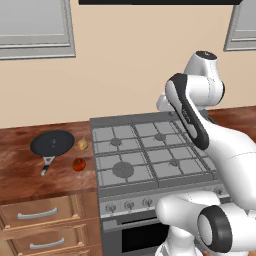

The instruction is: Place the pan on the front left burner on the stove. Then place the tomato and the onion in the pan and turn on the front left burner.

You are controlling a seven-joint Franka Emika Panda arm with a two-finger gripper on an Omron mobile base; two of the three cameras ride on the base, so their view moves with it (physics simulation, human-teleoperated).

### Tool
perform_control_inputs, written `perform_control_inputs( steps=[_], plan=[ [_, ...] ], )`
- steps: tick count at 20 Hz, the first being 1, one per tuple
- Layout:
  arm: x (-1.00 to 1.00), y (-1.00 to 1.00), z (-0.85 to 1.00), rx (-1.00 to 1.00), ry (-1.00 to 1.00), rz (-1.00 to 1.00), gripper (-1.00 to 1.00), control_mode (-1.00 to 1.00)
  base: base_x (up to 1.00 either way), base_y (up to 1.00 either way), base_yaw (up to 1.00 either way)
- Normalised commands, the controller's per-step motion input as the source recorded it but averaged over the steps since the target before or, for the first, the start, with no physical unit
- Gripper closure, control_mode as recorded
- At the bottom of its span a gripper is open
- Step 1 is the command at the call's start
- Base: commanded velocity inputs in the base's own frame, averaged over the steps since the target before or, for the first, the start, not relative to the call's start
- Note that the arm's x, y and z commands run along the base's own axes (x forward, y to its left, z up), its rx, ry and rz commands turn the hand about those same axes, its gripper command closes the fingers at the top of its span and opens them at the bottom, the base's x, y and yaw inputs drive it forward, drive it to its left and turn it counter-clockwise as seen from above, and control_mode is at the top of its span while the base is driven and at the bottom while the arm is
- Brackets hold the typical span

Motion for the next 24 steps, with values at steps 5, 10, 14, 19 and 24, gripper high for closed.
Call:
perform_control_inputs(
  steps=[5, 10, 14, 19, 24],
  plan=[
    [-0.01, 0.08, 0.0, -0.01, 0.0, 0.0, -1.0, -1.0, 0.0, 0.0, 0.0],
    [0.0, 0.29, 0.0, 0.0, 0.0, 0.0, -1.0, -1.0, 0.0, 0.0, 0.0],
    [0.0, 0.32, 0.0, 0.0, 0.0, 0.0, -1.0, -1.0, 0.0, 0.0, 0.0],
    [0.0, 0.34, 0.0, 0.0, 0.0, 0.0, -1.0, -1.0, 0.0, 0.0, 0.0],
    [0.0, 0.43, 0.0, 0.0, 0.0, 0.0, -1.0, -1.0, 0.0, 0.0, 0.0]
  ],
)
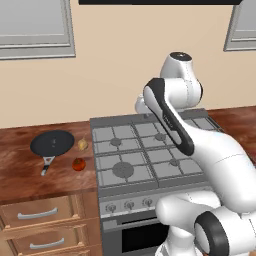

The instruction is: Place the pan on the front left burner on the stove. Then place the tomato and the onion in the pan and turn on the front left burner.

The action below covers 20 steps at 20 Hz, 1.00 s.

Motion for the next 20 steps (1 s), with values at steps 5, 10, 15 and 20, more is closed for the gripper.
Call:
perform_control_inputs(
  steps=[5, 10, 15, 20],
  plan=[
    [0.0, 0.53, 0.0, 0.0, 0.0, 0.0, -1.0, -1.0, 0.0, 0.0, 0.0],
    [0.0, 0.47, 0.0, 0.0, 0.0, 0.0, -1.0, -1.0, 0.0, 0.0, 0.0],
    [0.0, 0.44, 0.0, 0.0, 0.04, 0.0, -1.0, -1.0, 0.0, 0.0, 0.0],
    [-0.01, 0.38, 0.0, 0.0, 0.03, 0.0, -1.0, -1.0, 0.0, 0.0, 0.0]
  ],
)
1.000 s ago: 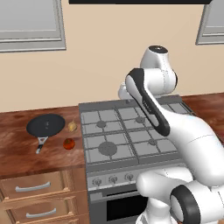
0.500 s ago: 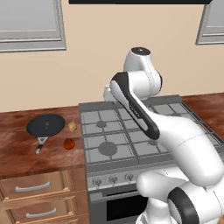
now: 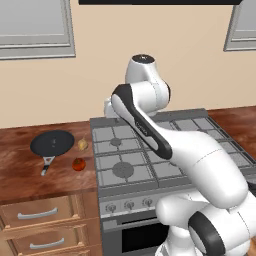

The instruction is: Place the pan on the front left burner on the stove. Then place the tomato and the onion in the pan and turn on the front left burner.

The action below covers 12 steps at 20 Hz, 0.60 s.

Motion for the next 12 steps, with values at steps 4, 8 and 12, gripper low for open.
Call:
perform_control_inputs(
  steps=[4, 8, 12],
  plan=[
    [0.0, 0.46, 0.0, 0.0, 0.04, 0.0, -1.0, -1.0, 0.0, 0.0, 0.0],
    [0.0, 0.45, 0.0, 0.0, 0.02, 0.0, -1.0, -1.0, 0.0, 0.0, 0.0],
    [0.0, 0.46, 0.0, 0.0, 0.0, 0.0, -1.0, -1.0, 0.0, 0.0, 0.0]
  ],
)
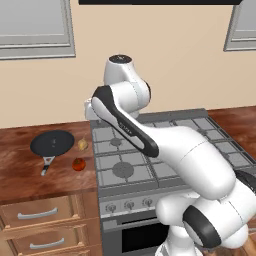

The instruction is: Place the pan on the front left burner on the stove. Then place the tomato and the onion in the pan and turn on the front left burner.

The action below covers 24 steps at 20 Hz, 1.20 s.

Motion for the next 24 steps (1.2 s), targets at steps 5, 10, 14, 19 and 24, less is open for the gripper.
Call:
perform_control_inputs(
  steps=[5, 10, 14, 19, 24],
  plan=[
    [0.0, 0.48, 0.0, 0.0, 0.0, 0.0, -1.0, -1.0, 0.0, 0.0, 0.0],
    [0.0, 0.45, 0.0, 0.0, 0.02, 0.0, -1.0, -1.0, 0.0, 0.0, 0.0],
    [0.0, 0.37, 0.0, 0.0, 0.03, 0.0, -1.0, -1.0, 0.0, 0.0, 0.0],
    [0.0, 0.27, -0.03, 0.0, 0.03, 0.0, -1.0, -1.0, 0.0, 0.0, 0.0],
    [0.0, 0.12, -0.23, 0.0, 0.04, 0.0, -1.0, -1.0, 0.0, 0.0, 0.0]
  ],
)
